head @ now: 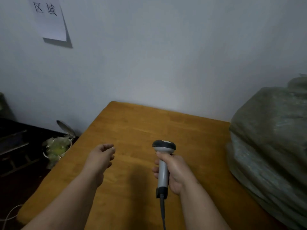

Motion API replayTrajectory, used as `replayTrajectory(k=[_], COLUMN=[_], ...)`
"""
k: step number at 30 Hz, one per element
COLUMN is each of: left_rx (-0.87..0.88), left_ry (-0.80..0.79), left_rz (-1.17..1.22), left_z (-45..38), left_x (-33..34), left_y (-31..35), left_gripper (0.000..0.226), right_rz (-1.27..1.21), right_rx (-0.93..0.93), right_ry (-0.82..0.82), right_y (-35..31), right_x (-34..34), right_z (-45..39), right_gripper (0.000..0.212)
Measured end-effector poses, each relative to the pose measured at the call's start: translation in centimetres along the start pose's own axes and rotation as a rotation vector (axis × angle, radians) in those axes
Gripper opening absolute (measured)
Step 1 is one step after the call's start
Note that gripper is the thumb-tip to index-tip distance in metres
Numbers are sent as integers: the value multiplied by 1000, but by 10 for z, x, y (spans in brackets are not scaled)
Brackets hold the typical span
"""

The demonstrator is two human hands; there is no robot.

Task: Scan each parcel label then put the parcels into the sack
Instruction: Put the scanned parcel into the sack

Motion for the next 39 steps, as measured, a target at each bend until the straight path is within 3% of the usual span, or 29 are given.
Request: replayTrajectory(k=[7, 13, 26, 33, 39], left_rx=[-43, -109, -125, -152, -196], left_ry=[-10, -51, -265, -285, -281], left_rz=[-57, -122, -279, -330, -316], left_z=[-35, -77, -177, -199, -195], left_x=[14, 18, 29, 36, 43], left_y=[-14, -36, -51, -80, -95], left_gripper=[14, 12, 9, 14, 12], right_rz=[51, 83, 107, 185, 206], right_rx=[84, 185, 312, 314, 321], right_ry=[6, 61, 228, 332, 382], right_y=[16, 41, 67, 81, 87], right_x=[27, 50, 128, 132, 124], right_z=[-54, -81, -138, -159, -168], right_gripper=[28, 18, 10, 36, 45])
Point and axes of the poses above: each hand's wrist, its own z-axis away from the middle knuckle, its own x-axis out of the palm, y = z × x, the point moved 2 cm from there along -z, towards the middle knuckle, and after that the axes turned 13 degrees about y, right-handed, at the moved point
